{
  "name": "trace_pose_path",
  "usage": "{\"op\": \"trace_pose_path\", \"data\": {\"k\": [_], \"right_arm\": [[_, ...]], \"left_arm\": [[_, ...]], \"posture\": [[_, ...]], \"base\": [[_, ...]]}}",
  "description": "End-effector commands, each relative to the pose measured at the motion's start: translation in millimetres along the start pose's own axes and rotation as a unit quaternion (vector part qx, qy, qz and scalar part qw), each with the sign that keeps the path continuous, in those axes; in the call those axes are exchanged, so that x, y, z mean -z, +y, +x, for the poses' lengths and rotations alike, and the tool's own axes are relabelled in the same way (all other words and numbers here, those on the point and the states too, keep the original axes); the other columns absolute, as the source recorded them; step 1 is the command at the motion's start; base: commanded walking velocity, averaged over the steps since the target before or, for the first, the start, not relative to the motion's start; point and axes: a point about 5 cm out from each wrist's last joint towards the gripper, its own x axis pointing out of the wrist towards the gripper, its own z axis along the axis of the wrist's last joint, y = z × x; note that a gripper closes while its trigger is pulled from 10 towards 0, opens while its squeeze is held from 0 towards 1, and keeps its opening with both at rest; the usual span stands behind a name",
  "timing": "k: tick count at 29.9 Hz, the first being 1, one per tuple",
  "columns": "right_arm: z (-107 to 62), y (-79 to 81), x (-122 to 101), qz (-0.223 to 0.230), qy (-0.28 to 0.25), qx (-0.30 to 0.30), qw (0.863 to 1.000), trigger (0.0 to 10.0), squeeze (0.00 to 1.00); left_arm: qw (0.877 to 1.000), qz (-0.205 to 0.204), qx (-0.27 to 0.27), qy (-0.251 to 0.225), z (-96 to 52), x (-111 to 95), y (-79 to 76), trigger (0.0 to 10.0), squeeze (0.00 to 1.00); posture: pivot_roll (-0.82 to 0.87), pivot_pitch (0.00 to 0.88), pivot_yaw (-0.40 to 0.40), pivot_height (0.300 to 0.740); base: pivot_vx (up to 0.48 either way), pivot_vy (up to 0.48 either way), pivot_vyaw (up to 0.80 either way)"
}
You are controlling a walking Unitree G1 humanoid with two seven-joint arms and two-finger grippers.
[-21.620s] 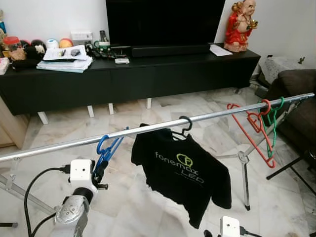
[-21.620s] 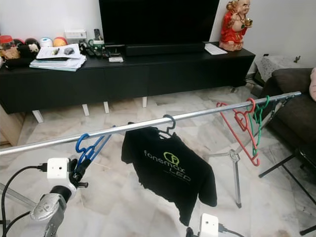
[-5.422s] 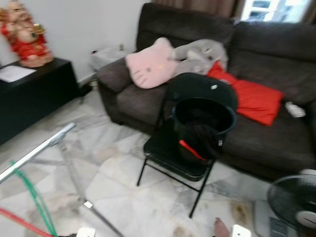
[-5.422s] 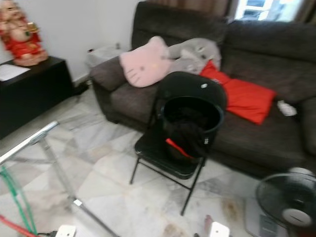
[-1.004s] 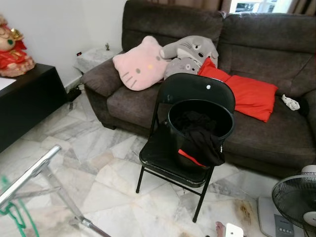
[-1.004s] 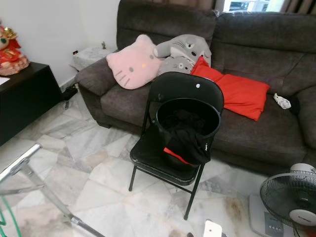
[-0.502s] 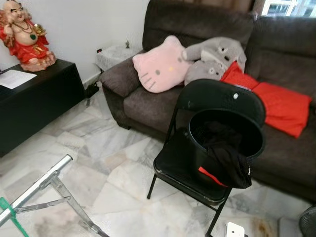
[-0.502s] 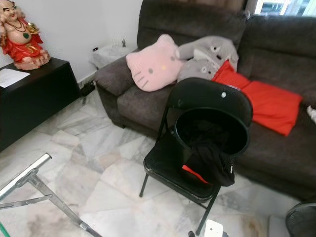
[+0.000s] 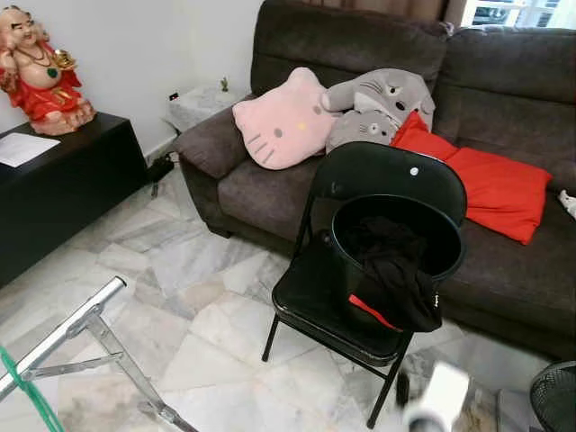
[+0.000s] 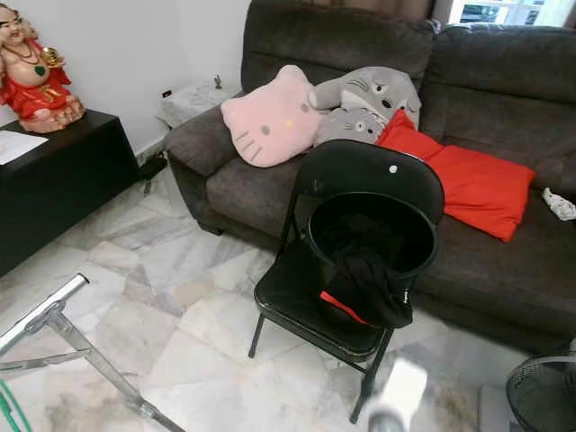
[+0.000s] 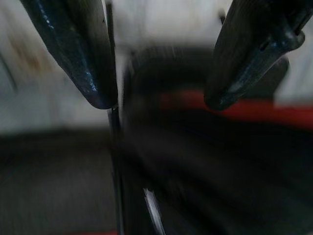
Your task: Hang hanger
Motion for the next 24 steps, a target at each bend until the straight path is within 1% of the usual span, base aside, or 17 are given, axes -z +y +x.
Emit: {"op": "trace_pose_path", "data": {"k": [1,2,7,8,10,11,12,13,14,15,17,18,19,21,22,23,24], "right_arm": [[-3.7,-11.6,6.6,0.014,0.009,0.028,0.999,10.0,0.0],[-0.2,-14.6,-3.0,0.012,-0.014,0.036,0.999,10.0,0.0],[-1.7,-19.5,-7.2,0.005,-0.032,0.048,0.998,10.0,0.0],[-2.7,-21.0,-6.8,-0.008,-0.03,0.052,0.998,10.0,0.0],[-3.5,-21.7,-7.7,-0.004,-0.034,0.052,0.998,10.0,0.0],[-2.8,-21.9,-9.6,-0.011,-0.037,0.046,0.998,10.0,0.0],[-1.9,-21.7,-10.8,-0.028,-0.036,0.04,0.998,10.0,0.48],[-1.7,-21.5,-10.9,-0.031,-0.036,0.039,0.998,10.0,0.48],[0.1,-20.3,-13.5,-0.033,-0.039,0.03,0.998,10.0,1.0],[4.9,-19.1,-17.3,-0.047,-0.033,0.018,0.998,10.0,1.0],[7.4,-19.5,-18.6,-0.066,-0.027,0.015,0.997,10.0,1.0],[11.2,-19.7,-17.9,-0.144,-0.006,0.009,0.99,10.0,1.0],[12.8,-19.4,-19.0,-0.173,-0.003,0.004,0.985,10.0,1.0],[15.6,-17.7,-21.8,-0.21,-0.001,-0.009,0.978,10.0,1.0],[15.6,-17.7,-21.8,-0.21,-0.001,-0.009,0.978,10.0,1.0],[18.5,-16.7,-25.5,-0.234,-0.001,-0.014,0.972,10.0,0.0],[19.5,-16.3,-26.9,-0.242,-0.001,-0.016,0.97,10.0,0.0]], "left_arm": [[1.0,0.002,-0.003,0.009,-0.4,5.0,3.3,10.0,0.0],[1.0,0.004,-0.004,0.009,-0.4,5.0,3.5,10.0,0.0],[1.0,0.006,-0.003,0.009,-0.5,5.6,4.3,10.0,0.0],[1.0,0.007,-0.003,0.009,-0.5,5.7,4.5,10.0,0.0],[1.0,0.008,-0.003,0.009,-0.6,5.8,4.6,10.0,0.0],[1.0,0.01,-0.003,0.01,-0.6,5.9,4.8,10.0,0.0],[1.0,0.011,-0.003,0.01,-0.6,5.9,4.9,10.0,0.0],[1.0,0.011,-0.003,0.01,-0.6,5.9,5.0,10.0,0.0],[1.0,0.012,-0.002,0.01,-0.6,5.9,5.1,10.0,0.0],[1.0,0.014,-0.002,0.009,-0.6,5.8,5.2,10.0,0.0],[1.0,0.015,-0.002,0.009,-0.7,5.9,5.3,10.0,0.0],[1.0,0.015,-0.002,0.009,-0.7,5.8,5.5,10.0,0.0],[1.0,0.015,-0.001,0.009,-0.7,5.8,5.5,10.0,0.0],[1.0,0.016,-0.001,0.009,-0.7,5.8,5.5,10.0,0.0],[1.0,0.016,-0.001,0.009,-0.7,5.8,5.5,10.0,0.0],[1.0,0.016,-0.001,0.009,-0.7,6.0,5.6,10.0,0.0],[1.0,0.016,-0.001,0.009,-0.7,6.0,5.6,10.0,0.0]], "posture": [[-0.05,0.029,0.041,0.74],[-0.05,0.027,0.042,0.74],[-0.06,0.019,0.045,0.74],[-0.06,0.018,0.045,0.74],[-0.07,0.015,0.047,0.74],[-0.07,0.014,0.051,0.74],[-0.07,0.012,0.054,0.74],[-0.07,0.01,0.055,0.74],[-0.07,0.007,0.056,0.74],[-0.07,0.004,0.057,0.74],[-0.07,0.003,0.057,0.74],[-0.07,0.001,0.058,0.74],[-0.07,0.001,0.058,0.74],[-0.07,0.0,0.061,0.74],[-0.07,0.0,0.061,0.74],[-0.07,0.0,0.063,0.74],[-0.07,0.0,0.063,0.74]], "base": [[0.0,0.0,0.0],[0.0,0.0,0.0],[0.0,0.0,0.0],[0.0,0.0,0.0],[0.0,0.0,0.0],[0.0,0.0,0.0],[0.0,0.0,0.0],[0.0,0.0,0.0],[0.0,0.0,0.0],[0.0,0.0,0.0],[0.0,0.0,0.0],[0.0,0.0,0.0],[0.0,0.0,0.0],[0.0,0.0,0.0],[0.0,0.0,0.0],[0.0,0.0,0.0],[0.0,0.0,0.0]]}}
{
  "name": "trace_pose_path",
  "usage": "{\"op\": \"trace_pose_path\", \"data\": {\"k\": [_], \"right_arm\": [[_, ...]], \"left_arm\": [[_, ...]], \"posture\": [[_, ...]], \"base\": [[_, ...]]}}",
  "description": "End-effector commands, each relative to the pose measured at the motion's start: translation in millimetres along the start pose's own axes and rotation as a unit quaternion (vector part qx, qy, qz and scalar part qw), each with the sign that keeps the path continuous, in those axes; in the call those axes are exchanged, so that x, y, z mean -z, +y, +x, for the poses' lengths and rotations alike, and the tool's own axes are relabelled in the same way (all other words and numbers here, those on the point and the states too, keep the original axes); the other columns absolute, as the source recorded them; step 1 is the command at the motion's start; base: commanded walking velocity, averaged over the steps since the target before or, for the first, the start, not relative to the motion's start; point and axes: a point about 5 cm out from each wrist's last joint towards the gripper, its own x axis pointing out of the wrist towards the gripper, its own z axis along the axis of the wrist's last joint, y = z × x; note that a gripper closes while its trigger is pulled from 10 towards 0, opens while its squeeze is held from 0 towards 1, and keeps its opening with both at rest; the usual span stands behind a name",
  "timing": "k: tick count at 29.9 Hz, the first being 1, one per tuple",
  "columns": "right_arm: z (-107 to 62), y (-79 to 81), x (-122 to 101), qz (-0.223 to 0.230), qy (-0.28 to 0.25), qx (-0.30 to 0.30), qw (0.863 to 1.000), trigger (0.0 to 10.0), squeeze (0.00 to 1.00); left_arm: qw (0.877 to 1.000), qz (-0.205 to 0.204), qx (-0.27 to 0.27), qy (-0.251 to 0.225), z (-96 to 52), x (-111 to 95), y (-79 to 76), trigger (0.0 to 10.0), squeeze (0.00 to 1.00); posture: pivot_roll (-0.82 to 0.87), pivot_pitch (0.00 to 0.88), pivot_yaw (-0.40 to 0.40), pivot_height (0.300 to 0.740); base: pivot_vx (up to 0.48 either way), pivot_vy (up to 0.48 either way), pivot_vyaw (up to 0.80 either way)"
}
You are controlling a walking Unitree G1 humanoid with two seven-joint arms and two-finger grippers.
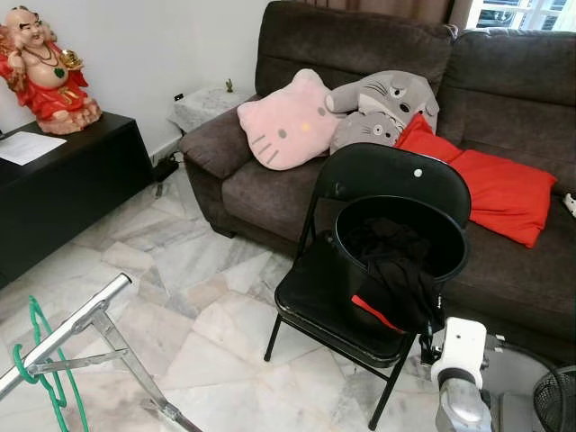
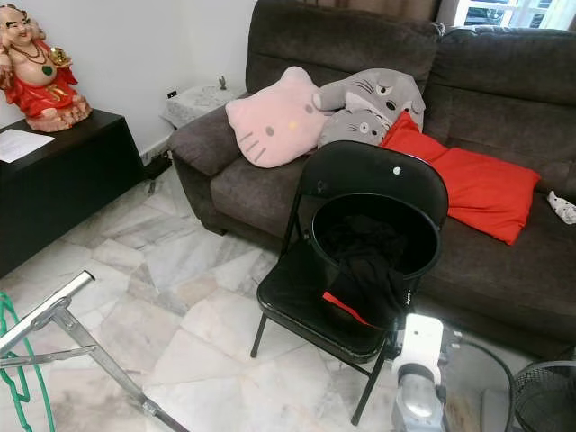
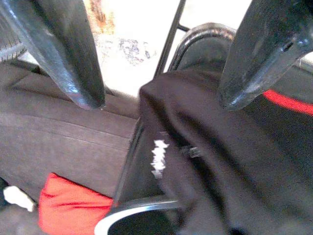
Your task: Hang hanger
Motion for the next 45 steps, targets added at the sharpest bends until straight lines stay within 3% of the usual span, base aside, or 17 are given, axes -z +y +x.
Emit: {"op": "trace_pose_path", "data": {"k": [1,10,26,45], "right_arm": [[2.2,0.9,-1.0,-0.032,0.008,-0.008,0.999,10.0,0.0],[11.8,-0.5,-9.7,-0.1,0.028,-0.022,0.994,10.0,0.0],[23.9,5.7,-28.0,-0.115,0.052,-0.087,0.988,10.0,0.0],[23.9,5.7,-28.0,-0.115,0.052,-0.087,0.988,10.0,0.0]], "left_arm": [[1.0,0.011,-0.005,0.007,-0.5,4.6,4.1,10.0,0.0],[1.0,0.009,-0.006,0.007,-0.5,4.1,4.6,10.0,0.0],[1.0,0.012,-0.013,0.004,-1.0,2.1,9.4,10.0,0.0],[1.0,0.012,-0.013,0.004,-1.0,2.1,9.4,10.0,0.0]], "posture": [[-0.07,0.0,0.063,0.74],[-0.05,0.016,0.07,0.74],[-0.01,0.049,0.097,0.74],[-0.01,0.049,0.097,0.74]], "base": [[0.0,0.0,0.0],[0.0,0.0,0.0],[0.0,0.0,0.0],[0.0,0.0,0.0]]}}
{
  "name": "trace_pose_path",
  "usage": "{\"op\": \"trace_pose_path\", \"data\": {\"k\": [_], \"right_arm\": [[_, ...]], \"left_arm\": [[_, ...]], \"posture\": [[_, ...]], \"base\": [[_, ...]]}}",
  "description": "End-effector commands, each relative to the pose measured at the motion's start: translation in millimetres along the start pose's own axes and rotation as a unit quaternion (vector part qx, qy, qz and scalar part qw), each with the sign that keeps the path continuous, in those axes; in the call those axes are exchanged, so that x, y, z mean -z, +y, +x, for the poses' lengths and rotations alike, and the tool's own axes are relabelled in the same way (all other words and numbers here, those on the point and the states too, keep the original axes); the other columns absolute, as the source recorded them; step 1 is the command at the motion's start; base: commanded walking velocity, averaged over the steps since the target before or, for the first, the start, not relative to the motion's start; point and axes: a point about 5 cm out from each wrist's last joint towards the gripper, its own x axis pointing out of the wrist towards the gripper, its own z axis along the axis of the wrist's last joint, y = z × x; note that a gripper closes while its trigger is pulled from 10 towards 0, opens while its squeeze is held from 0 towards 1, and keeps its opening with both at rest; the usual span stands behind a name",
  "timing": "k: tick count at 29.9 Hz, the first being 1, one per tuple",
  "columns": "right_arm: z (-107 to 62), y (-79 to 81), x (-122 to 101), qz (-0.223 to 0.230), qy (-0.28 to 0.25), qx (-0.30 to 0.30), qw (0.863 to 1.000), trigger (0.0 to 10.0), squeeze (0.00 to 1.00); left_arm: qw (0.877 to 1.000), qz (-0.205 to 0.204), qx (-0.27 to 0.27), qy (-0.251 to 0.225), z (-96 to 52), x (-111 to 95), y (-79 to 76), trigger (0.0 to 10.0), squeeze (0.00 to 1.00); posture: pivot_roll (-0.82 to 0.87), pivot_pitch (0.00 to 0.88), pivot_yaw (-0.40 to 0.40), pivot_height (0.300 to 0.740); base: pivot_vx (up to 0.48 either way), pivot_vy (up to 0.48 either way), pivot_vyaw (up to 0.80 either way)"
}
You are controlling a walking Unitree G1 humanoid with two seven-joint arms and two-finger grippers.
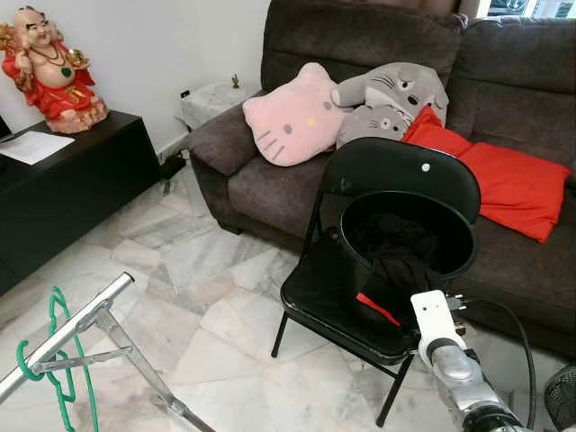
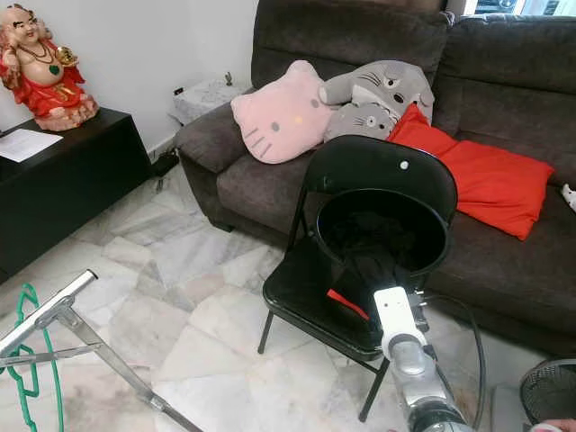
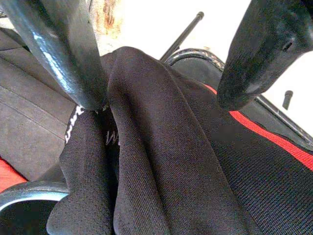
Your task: Hang hanger
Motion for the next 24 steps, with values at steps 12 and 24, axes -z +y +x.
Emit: {"op": "trace_pose_path", "data": {"k": [12,24], "right_arm": [[1.7,1.4,-4.3,-0.002,0.003,-0.01,1.0,10.0,0.0],[8.9,-1.4,-31.5,-0.006,-0.006,-0.015,1.0,0.0,0.0]], "left_arm": [[1.0,0.011,-0.009,0.006,-0.7,3.3,6.5,10.0,0.0],[0.999,0.035,-0.028,0.006,-2.8,9.3,20.4,10.0,0.0]], "posture": [[-0.01,0.049,0.097,0.74],[0.06,0.081,0.139,0.74]], "base": [[0.0,0.0,0.0],[0.0,0.0,0.0]]}}
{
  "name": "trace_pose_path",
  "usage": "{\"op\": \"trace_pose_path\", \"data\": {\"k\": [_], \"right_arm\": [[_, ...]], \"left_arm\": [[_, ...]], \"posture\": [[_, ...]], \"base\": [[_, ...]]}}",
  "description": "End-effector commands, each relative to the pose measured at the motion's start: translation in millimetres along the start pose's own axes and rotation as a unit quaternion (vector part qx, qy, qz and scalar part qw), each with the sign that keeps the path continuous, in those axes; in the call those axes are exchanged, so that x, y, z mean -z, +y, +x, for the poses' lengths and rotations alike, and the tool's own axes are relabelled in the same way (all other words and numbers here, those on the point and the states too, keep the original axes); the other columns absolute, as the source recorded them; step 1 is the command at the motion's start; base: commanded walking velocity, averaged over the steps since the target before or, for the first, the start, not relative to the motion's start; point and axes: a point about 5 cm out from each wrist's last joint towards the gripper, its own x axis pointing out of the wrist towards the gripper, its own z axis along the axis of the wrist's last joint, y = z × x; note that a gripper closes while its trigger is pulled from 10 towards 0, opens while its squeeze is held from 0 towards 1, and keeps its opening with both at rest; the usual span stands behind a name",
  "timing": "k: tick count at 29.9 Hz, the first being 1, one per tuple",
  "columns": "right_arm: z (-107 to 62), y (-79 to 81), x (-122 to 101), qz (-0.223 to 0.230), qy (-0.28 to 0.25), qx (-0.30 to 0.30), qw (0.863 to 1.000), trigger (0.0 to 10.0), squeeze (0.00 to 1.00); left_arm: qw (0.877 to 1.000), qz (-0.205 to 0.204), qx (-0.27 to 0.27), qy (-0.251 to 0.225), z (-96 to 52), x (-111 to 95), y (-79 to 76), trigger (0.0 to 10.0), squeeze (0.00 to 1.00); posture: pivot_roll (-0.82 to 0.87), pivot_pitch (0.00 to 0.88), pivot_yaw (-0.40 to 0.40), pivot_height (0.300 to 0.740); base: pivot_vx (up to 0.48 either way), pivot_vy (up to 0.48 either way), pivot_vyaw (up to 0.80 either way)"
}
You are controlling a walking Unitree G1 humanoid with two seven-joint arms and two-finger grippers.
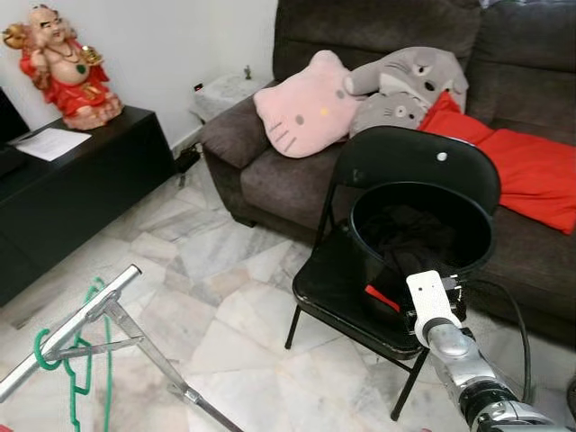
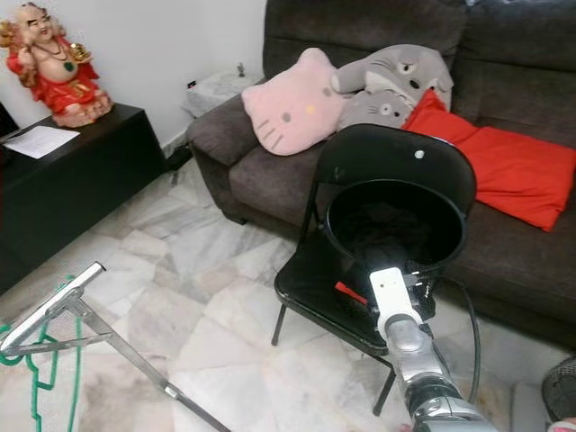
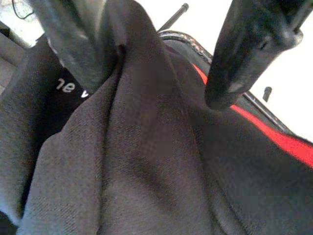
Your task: Hang hanger
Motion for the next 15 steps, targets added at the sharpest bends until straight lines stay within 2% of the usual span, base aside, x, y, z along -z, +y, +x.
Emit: {"op": "trace_pose_path", "data": {"k": [1,9,15], "right_arm": [[1.0,1.2,-3.2,-0.001,0.003,-0.004,1.0,0.0,0.0],[0.5,3.2,-1.3,0.002,0.004,0.0,1.0,0.0,0.0],[-1.0,4.3,1.1,0.025,-0.006,0.024,0.999,0.0,0.0]], "left_arm": [[1.0,0.003,-0.006,0.005,-0.5,3.7,4.0,10.0,0.0],[1.0,0.005,-0.003,0.003,-0.4,2.8,2.6,10.0,0.0],[1.0,0.003,-0.001,0.002,-0.2,1.8,1.0,10.0,0.0]], "posture": [[0.06,0.081,0.139,0.74],[0.05,0.076,0.135,0.74],[0.04,0.071,0.128,0.74]], "base": [[0.0,0.0,0.0],[0.0,0.0,0.0],[0.0,0.0,0.0]]}}
